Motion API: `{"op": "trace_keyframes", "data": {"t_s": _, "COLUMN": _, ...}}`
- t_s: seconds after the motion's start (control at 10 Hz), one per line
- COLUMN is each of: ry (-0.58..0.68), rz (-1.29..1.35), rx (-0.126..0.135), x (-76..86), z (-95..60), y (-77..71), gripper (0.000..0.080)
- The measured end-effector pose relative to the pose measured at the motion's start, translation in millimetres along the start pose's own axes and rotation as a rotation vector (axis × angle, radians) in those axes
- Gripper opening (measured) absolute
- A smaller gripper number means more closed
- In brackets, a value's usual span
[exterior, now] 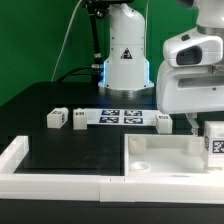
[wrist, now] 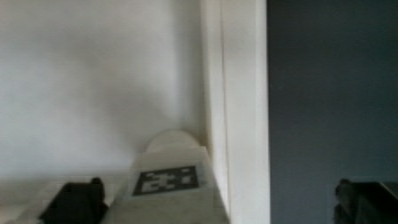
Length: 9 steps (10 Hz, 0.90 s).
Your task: Assemble one leg
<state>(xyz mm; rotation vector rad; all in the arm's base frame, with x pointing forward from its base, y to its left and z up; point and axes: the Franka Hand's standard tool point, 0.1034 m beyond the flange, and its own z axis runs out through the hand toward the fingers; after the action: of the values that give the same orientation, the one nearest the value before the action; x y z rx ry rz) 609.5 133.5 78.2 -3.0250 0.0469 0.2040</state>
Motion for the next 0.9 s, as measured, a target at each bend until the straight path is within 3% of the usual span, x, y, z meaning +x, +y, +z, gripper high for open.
{"op": "trace_keyframes", "data": {"t_s": 0.2, "ry": 0.001, "rz": -0.016, "rx": 0.001, "x": 0.1, "z": 0.3, "y": 0.6, "gripper": 0.0625}}
{"op": "trace_keyframes", "data": {"t_s": 0.3, "ry": -0.001, "rz": -0.027, "rx": 0.000, "x": -0.2, "z": 1.0, "y": 0.8, "gripper": 0.0494}}
{"op": "trace_keyframes", "data": {"t_s": 0.4, "ry": -0.001, "rz": -0.027, "rx": 0.000, "x": -0.2, "z": 1.0, "y": 0.6, "gripper": 0.0494}}
{"op": "trace_keyframes", "data": {"t_s": 0.5, "ry": 0.000, "rz": -0.024, "rx": -0.006, "x": 0.4, "z": 0.8, "y": 4.8, "gripper": 0.0316}}
{"op": "trace_keyframes", "data": {"t_s": 0.9, "ry": 0.001, "rz": -0.018, "rx": -0.007, "x": 1.2, "z": 0.4, "y": 7.8, "gripper": 0.0303}}
